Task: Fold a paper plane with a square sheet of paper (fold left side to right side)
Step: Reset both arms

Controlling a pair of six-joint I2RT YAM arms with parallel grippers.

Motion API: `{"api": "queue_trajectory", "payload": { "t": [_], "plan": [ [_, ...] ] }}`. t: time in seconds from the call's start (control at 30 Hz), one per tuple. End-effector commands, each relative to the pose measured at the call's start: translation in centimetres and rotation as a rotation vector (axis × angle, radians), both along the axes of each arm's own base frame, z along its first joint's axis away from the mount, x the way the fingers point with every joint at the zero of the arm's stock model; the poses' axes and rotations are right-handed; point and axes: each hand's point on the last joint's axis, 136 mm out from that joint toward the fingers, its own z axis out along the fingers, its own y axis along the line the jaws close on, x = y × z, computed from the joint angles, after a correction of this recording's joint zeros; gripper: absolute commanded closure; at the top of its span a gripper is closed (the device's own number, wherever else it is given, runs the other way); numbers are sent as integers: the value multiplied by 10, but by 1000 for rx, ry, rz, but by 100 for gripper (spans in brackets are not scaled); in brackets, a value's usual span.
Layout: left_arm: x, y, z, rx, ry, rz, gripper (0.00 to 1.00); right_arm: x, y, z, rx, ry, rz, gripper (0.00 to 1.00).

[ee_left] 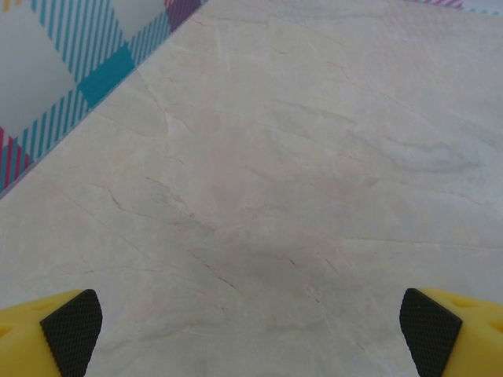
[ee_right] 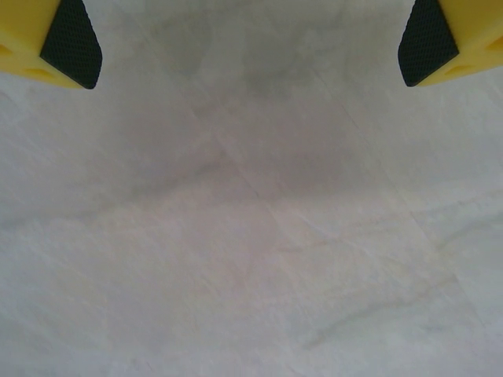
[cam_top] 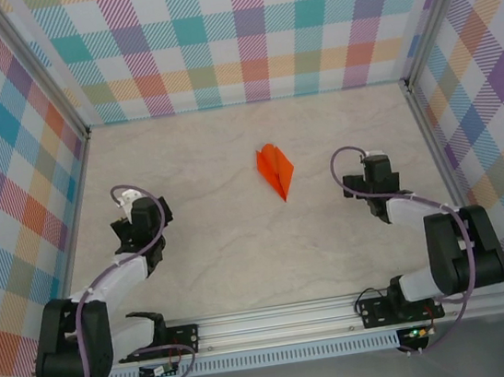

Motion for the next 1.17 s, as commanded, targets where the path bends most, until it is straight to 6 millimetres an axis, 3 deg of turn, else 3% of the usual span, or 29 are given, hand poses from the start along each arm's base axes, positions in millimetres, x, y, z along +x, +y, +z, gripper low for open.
{"api": "queue_trajectory", "payload": {
  "t": [0.0,0.1,0.2,0.3,0.53,1.13],
  "plan": [
    [22,-6,11,32,-101,-67,0,38,14,42,18,-243,94,0],
    [33,-14,4,47,-106,-122,1,46,12,36,67,-288,97,0],
    [45,-27,4,40,-161,-209,1,40,15,38,99,-315,130,0],
    [53,-37,-15,35,-156,-273,2,34,13,28,115,-347,137,0],
    [59,-31,-27,-14,-113,-273,0,36,12,29,136,-340,141,0],
    [60,-30,-27,-17,-115,-272,0,36,13,29,137,-338,144,0]
  ]
}}
